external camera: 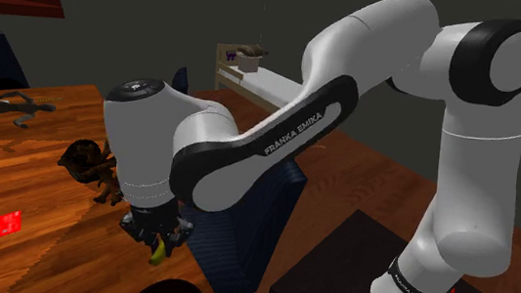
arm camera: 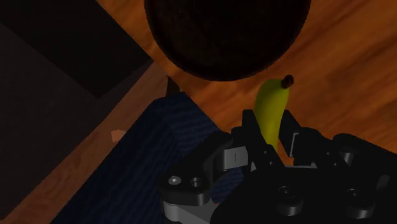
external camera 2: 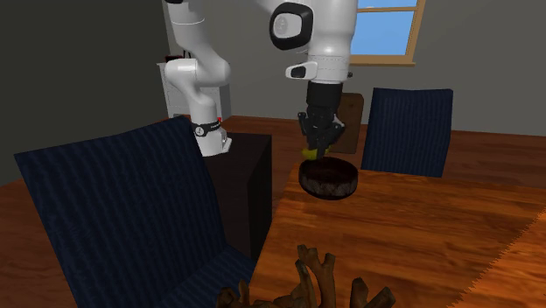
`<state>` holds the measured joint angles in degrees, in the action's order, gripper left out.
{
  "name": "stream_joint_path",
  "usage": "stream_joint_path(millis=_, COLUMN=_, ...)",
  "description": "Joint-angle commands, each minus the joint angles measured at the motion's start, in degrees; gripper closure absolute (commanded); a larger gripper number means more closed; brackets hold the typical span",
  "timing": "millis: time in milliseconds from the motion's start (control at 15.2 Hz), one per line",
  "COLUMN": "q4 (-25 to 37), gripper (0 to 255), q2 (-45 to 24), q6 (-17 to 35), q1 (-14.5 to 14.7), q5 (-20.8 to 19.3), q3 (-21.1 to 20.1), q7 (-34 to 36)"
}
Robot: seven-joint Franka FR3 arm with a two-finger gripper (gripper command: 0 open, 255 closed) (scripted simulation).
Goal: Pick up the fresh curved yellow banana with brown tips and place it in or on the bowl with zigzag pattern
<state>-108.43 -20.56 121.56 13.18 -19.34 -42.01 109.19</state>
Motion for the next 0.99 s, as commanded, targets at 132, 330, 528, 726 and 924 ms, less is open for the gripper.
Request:
stream_joint_path(millis=132, q4=-2.1, gripper=255, q2=1.1, q6=0.7, q1=3.0, q5=0.4, q3=-1.6, q7=4.9)
stream_joint_path(millis=330, q4=-3.5, gripper=255, q2=1.9, q6=1.0, q1=5.6, q5=0.6, q3=-3.0, q7=9.1)
stream_joint_path(millis=528, q4=-4.2, gripper=255, q2=0.5, q6=2.7, q1=6.2, q5=-0.8, q3=-2.3, q7=10.0)
stream_joint_path(millis=726, q4=-4.9, gripper=255, q2=-1.0, q6=4.4, q1=6.8, q5=-2.2, q3=-1.5, q7=11.0)
stream_joint_path(millis=924, q4=-5.4, gripper=255, q2=-2.5, q6=6.0, q1=7.5, q5=-3.7, q3=-0.7, q7=12.0)
